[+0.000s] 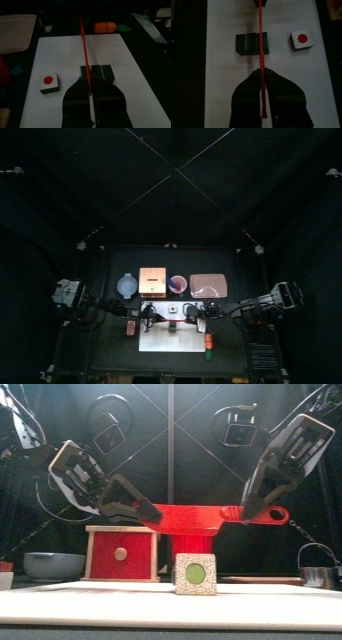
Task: Cut the sushi into 4 pieces with the knife
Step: Cut the sushi into 4 pieces
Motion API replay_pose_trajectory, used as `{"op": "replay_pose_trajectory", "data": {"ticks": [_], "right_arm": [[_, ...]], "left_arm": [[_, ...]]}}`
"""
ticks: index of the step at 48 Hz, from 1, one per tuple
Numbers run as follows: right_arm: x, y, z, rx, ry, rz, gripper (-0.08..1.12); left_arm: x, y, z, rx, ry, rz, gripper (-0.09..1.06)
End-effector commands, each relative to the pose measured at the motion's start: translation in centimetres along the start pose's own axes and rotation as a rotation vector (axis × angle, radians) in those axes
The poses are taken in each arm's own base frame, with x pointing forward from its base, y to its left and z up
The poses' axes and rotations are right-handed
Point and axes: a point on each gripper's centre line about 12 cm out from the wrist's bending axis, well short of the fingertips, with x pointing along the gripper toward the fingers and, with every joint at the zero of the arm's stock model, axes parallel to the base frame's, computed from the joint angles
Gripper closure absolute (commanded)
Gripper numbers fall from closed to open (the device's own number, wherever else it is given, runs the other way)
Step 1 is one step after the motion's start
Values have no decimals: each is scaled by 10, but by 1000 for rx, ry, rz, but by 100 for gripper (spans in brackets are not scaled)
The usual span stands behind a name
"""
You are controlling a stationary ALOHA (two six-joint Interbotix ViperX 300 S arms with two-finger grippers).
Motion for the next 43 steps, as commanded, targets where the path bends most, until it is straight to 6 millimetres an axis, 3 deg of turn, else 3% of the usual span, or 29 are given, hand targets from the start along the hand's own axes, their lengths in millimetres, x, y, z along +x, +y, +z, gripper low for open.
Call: {"op": "replay_pose_trajectory", "data": {"ticks": [1,27,43], "right_arm": [[0,3,6,-6,-20,8,102],[18,4,-6,5,26,4,102],[42,-2,-23,13,111,-19,102]], "left_arm": [[4,-1,0,4,-2,-3,87],[9,-14,-17,-8,46,-23,87],[21,-10,-51,-29,142,16,87]]}}
